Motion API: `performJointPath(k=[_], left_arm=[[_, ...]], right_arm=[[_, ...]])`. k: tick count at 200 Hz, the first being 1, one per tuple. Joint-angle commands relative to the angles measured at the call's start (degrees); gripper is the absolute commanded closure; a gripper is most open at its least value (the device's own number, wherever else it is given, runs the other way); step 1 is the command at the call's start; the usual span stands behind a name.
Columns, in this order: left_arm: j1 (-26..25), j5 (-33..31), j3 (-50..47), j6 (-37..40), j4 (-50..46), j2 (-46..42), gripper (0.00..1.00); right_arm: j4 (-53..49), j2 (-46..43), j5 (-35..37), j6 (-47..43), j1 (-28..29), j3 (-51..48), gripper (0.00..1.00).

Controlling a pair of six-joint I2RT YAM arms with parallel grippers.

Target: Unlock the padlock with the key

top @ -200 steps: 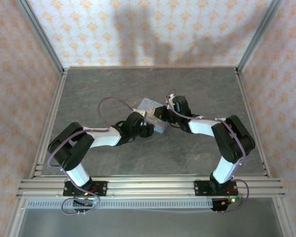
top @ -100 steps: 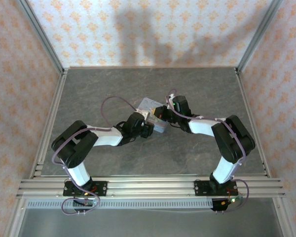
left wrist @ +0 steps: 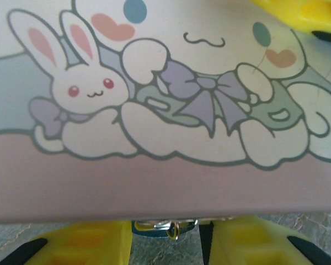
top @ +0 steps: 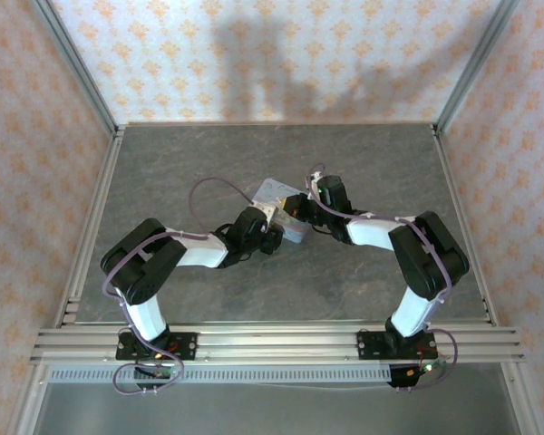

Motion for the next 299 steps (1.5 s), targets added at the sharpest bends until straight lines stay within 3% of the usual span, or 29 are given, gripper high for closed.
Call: performJointPath(k=[1,65,147,214,299], left_arm=[[-0.46,-1.17,0.32,-0.23,1.6,1.48,0.63],[-1.16,-4.57,0.24,-0.14,-0.48,2.18,0.59],[-1.38,-4.49,2.25,-0.38,-1.05,3.25,0.66],[-1.98,-4.27,3.41,-1.53,-1.49,2.12,0.63],[-2.08,-4.26,5.16,-3.18,-2.76,2.19,0.73]], right_arm=[[-4.12,1.17,0.2,-0.46,0.38,-1.57,1.0],[-3.94,0.78,0.2,-0.33,0.38,-1.88,1.0],[-3.76,0.73,0.15,-0.18,0.51,-1.73,1.0],[-3.24,0.61,0.02,0.15,0.8,-1.85,1.0],[-2.89,0.16,0.02,0.37,0.99,-2.19,1.0]])
